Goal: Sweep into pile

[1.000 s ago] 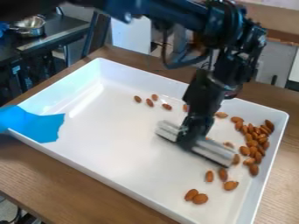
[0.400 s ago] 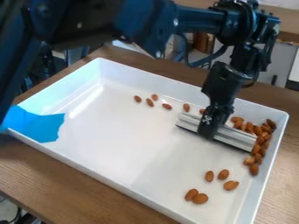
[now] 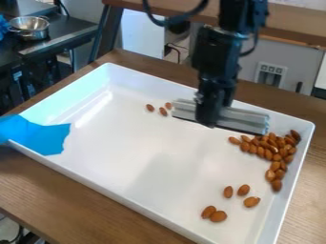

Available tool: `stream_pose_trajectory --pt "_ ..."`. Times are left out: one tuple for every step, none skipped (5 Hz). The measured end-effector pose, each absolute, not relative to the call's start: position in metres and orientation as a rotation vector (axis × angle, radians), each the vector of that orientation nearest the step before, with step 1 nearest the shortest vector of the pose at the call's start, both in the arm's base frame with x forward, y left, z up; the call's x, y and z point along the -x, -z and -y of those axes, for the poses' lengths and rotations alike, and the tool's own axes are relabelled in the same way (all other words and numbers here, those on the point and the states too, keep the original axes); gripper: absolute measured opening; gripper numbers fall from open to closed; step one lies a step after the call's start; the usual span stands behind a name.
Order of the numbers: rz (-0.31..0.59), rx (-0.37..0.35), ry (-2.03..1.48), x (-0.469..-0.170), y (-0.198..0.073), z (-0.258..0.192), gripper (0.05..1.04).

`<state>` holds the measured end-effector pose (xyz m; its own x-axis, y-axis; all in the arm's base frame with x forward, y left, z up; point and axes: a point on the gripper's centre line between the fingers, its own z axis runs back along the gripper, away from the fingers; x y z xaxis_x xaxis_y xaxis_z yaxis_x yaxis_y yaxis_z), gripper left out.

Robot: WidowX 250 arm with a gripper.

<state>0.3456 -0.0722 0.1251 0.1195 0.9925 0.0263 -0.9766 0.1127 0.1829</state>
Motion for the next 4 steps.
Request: stream_pose_trajectory --pt "-0.104 -0.186 -1.390 -0.320 -0.122 0.071 0.380" --pt "-0.067 -0.239 -1.337 -0.295 -0.103 0.074 0.380" --pt "-0.045 -0.288 -1.308 -0.281 -0.083 0.075 0.380" --pt "-0.031 -0.320 -1.282 -0.270 -0.071 0.076 0.380"
